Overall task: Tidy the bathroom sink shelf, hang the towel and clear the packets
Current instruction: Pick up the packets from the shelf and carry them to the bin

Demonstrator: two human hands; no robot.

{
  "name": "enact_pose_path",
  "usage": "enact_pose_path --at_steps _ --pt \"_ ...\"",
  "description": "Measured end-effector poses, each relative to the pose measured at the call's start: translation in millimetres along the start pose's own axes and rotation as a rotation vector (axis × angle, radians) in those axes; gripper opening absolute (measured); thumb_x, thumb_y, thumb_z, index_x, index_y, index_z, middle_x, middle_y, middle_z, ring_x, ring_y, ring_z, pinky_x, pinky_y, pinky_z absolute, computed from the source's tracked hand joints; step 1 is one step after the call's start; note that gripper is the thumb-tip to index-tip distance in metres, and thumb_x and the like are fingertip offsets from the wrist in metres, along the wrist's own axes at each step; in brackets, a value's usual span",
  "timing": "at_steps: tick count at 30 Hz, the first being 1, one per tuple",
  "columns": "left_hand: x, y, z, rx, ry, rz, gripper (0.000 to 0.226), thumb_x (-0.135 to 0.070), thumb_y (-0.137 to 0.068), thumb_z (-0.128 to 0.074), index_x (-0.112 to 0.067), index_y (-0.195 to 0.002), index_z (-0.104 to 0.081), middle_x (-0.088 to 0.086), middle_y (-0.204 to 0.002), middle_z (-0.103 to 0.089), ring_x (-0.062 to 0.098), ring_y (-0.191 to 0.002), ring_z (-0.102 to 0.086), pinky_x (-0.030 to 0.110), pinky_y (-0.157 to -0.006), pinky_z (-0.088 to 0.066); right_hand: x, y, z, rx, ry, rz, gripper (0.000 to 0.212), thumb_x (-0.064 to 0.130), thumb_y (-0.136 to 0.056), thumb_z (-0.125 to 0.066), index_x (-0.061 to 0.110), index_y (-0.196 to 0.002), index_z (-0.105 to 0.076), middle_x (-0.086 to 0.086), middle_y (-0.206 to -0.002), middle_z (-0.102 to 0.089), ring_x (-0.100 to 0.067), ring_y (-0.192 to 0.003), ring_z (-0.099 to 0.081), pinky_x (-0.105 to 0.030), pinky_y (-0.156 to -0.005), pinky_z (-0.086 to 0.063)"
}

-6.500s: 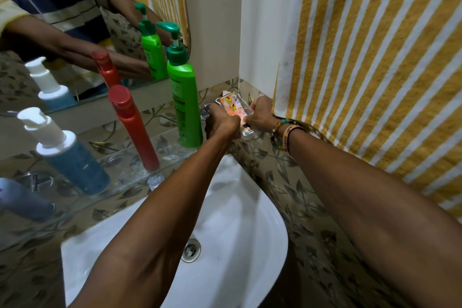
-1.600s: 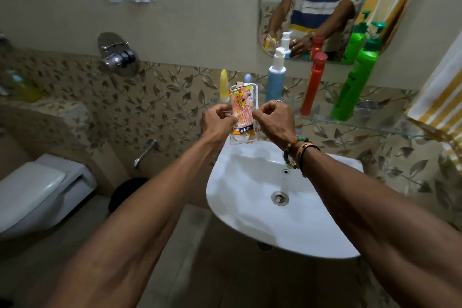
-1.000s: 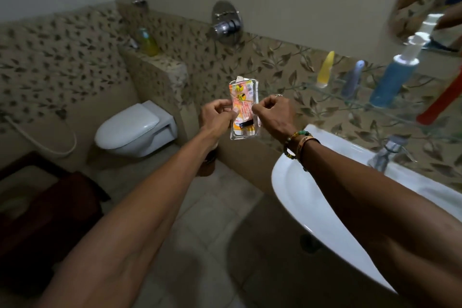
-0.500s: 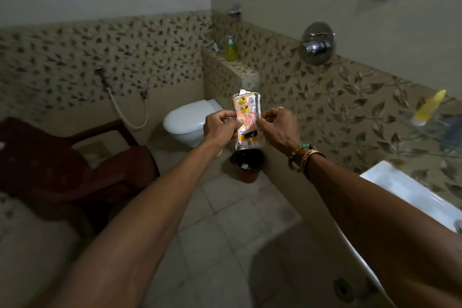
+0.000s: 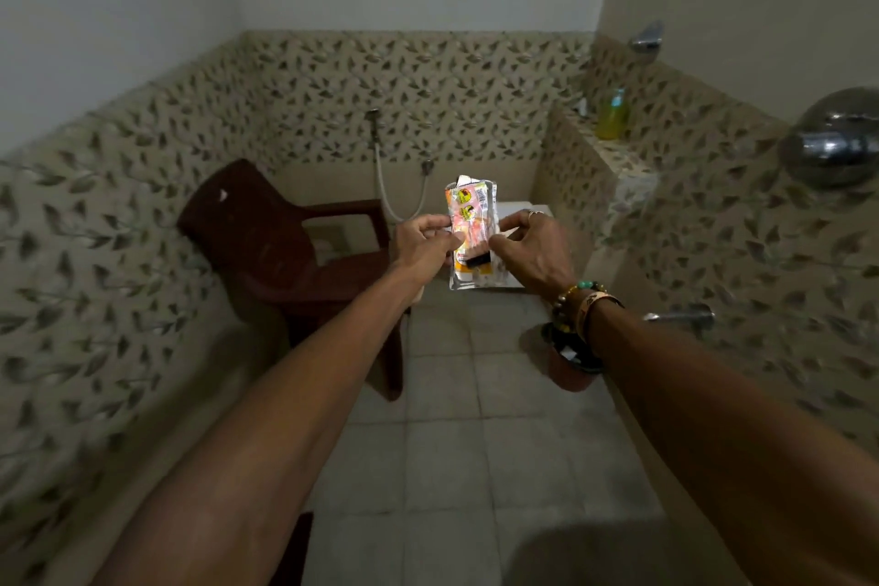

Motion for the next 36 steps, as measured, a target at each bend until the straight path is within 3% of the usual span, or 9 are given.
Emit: enact_pose_path --at_steps 6,12,16,21,26,31,36 --pt "7 13 18 -0.131 0.02 0.011 0.031 -0.003 -0.082 -0.077 -0.004 -0.111 -0.068 -0.002 -0.079 -0.067 0.009 -0.069 -0.065 0.025 -0.06 -0.055 1 -12 -27 0.087 -0.067 0.105 0.007 0.029 -0.077 -0.069 0.027 -0.082 -0.065 0.002 -0.073 -0.069 -0.017 -0.071 -0.068 -0.033 -0.066 -0.058" --pt "23 29 24 -0.196 -0.009 0.072 0.032 -0.003 -0.084 -0.076 -0.007 -0.115 -0.067 -0.001 -0.08 -0.068 0.011 -0.071 -0.066 0.027 -0.063 -0.056 -14 -9 -47 0.161 -0.14 0.093 0.012 0.032 -0.073 -0.069 0.024 -0.082 -0.071 0.01 -0.07 -0.069 -0.009 -0.068 -0.067 -0.025 -0.063 -0.054" --pt "30 32 25 -0.21 -0.02 0.108 0.034 0.0 -0.085 -0.074 -0.006 -0.117 -0.065 0.004 -0.087 -0.069 0.017 -0.078 -0.067 0.03 -0.067 -0.057 -14 -2 -54 0.186 -0.13 0.12 0.008 0.033 -0.073 -0.072 0.028 -0.077 -0.067 0.019 -0.063 -0.063 0.006 -0.061 -0.06 -0.012 -0.052 -0.041" --pt "32 29 24 -0.171 -0.026 0.139 0.036 0.004 -0.084 -0.072 -0.003 -0.119 -0.064 0.01 -0.102 -0.071 0.019 -0.087 -0.068 0.034 -0.076 -0.059 -15 -6 -52 0.188 -0.102 0.125 0.011 0.033 -0.075 -0.073 0.028 -0.083 -0.069 0.009 -0.074 -0.069 -0.008 -0.069 -0.066 -0.025 -0.062 -0.054" --pt "29 25 35 -0.162 -0.038 0.115 0.036 0.004 -0.085 -0.071 0.0 -0.121 -0.063 0.005 -0.094 -0.069 0.012 -0.077 -0.066 0.026 -0.068 -0.057 -9 -7 -59 0.191 -0.088 0.118 0.02 0.033 -0.074 -0.076 0.022 -0.09 -0.072 0.003 -0.079 -0.072 -0.015 -0.074 -0.069 -0.03 -0.067 -0.058" --pt "25 20 40 -0.107 -0.073 0.167 0.041 -0.002 -0.086 -0.072 -0.012 -0.124 -0.062 0.006 -0.089 -0.068 0.016 -0.075 -0.066 0.03 -0.067 -0.059 -1 -6 -61 0.163 -0.074 0.107 0.023 0.029 -0.077 -0.076 0.017 -0.096 -0.073 0.004 -0.079 -0.071 -0.016 -0.075 -0.07 -0.035 -0.071 -0.06" --pt "19 16 47 -0.068 -0.097 0.131 0.039 -0.002 -0.087 -0.072 -0.011 -0.124 -0.062 0.013 -0.104 -0.07 0.019 -0.077 -0.067 0.026 -0.058 -0.057 8 -3 -58 0.119 -0.05 0.085 0.027 0.029 -0.078 -0.076 0.014 -0.1 -0.074 0.002 -0.08 -0.07 -0.019 -0.078 -0.07 -0.034 -0.071 -0.059"
Point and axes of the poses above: each hand's wrist, its own y-axis away from the middle knuckle, its own z-axis out of the back of the hand, x = y × z, the point moved 3 cm from there along -y, towards the middle knuckle
